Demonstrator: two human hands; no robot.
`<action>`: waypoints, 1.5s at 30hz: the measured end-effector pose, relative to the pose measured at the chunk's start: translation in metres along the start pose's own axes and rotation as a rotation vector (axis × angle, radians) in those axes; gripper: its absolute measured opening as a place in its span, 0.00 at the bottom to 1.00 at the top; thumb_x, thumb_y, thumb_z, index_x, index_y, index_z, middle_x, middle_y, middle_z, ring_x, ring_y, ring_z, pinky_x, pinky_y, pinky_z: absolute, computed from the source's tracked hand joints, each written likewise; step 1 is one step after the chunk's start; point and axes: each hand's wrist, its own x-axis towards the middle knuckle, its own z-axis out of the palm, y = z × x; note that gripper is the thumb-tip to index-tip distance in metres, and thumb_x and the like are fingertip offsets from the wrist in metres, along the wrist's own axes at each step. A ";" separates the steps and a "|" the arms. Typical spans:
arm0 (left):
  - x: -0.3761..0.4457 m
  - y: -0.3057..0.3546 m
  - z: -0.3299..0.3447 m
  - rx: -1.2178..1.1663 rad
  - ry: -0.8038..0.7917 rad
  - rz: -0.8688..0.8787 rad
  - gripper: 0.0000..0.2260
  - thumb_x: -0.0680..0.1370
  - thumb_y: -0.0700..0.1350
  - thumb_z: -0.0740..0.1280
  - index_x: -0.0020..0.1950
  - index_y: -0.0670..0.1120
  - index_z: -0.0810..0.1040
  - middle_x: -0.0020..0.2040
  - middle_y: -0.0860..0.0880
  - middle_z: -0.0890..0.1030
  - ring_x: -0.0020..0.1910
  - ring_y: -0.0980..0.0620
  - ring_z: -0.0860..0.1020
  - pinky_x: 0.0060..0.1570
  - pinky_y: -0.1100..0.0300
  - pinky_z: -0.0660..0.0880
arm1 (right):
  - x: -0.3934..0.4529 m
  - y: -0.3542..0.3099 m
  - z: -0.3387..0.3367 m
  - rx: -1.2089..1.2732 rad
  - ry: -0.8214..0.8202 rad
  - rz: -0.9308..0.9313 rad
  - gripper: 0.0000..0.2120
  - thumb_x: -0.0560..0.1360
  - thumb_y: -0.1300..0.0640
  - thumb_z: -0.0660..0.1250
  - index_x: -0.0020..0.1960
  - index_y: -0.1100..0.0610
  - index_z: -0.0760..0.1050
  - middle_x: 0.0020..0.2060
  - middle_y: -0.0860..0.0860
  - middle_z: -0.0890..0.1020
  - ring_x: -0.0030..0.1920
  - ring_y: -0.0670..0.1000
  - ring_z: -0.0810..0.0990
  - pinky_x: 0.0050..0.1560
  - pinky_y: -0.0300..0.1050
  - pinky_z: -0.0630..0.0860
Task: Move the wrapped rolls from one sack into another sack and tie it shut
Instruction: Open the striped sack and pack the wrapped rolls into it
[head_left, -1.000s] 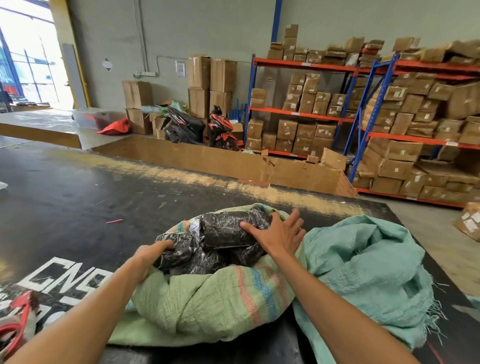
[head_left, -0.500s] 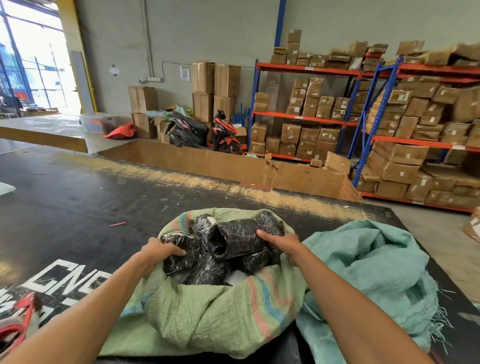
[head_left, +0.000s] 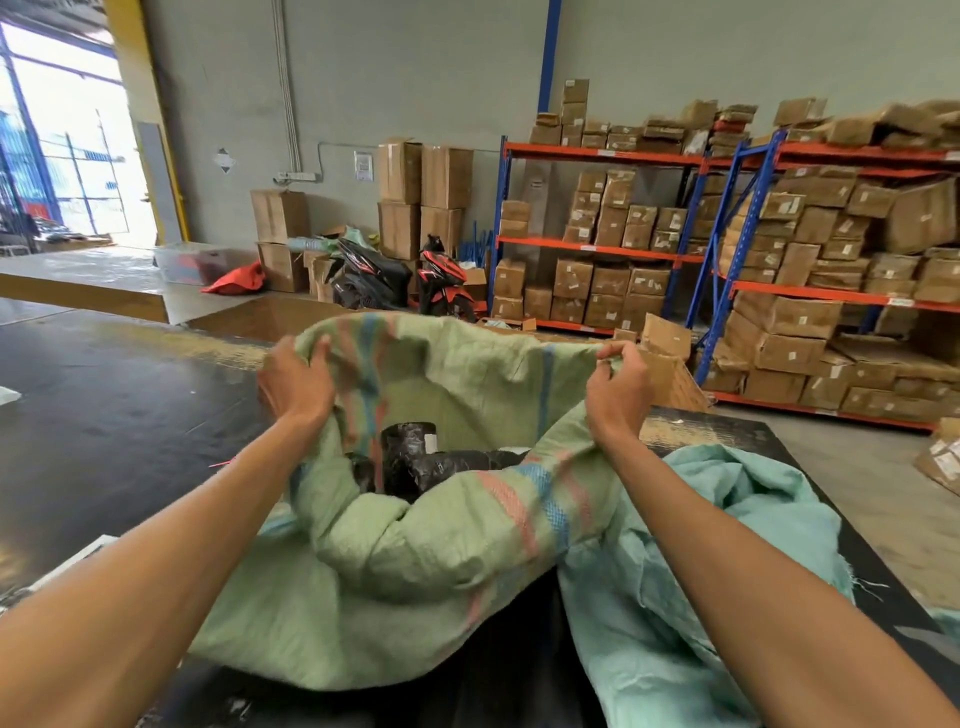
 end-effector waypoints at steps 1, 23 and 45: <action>-0.001 0.013 -0.003 -0.030 0.036 0.026 0.16 0.80 0.53 0.65 0.50 0.40 0.80 0.48 0.40 0.83 0.44 0.43 0.78 0.42 0.53 0.72 | -0.002 0.001 0.000 0.004 0.020 -0.070 0.09 0.78 0.66 0.62 0.45 0.53 0.74 0.40 0.48 0.79 0.38 0.50 0.76 0.34 0.42 0.69; -0.120 -0.054 0.007 0.296 -0.409 0.127 0.14 0.74 0.53 0.70 0.54 0.48 0.72 0.53 0.47 0.78 0.55 0.41 0.77 0.51 0.47 0.69 | -0.080 0.089 -0.034 -0.250 -0.826 0.164 0.15 0.76 0.64 0.67 0.62 0.56 0.71 0.37 0.49 0.70 0.35 0.47 0.68 0.34 0.42 0.65; -0.325 0.039 0.068 0.037 -1.613 0.679 0.09 0.75 0.51 0.72 0.50 0.46 0.83 0.38 0.52 0.81 0.37 0.58 0.78 0.38 0.67 0.73 | -0.067 0.123 -0.208 -0.434 -1.255 0.218 0.08 0.76 0.53 0.71 0.50 0.55 0.75 0.41 0.53 0.82 0.34 0.50 0.80 0.35 0.45 0.72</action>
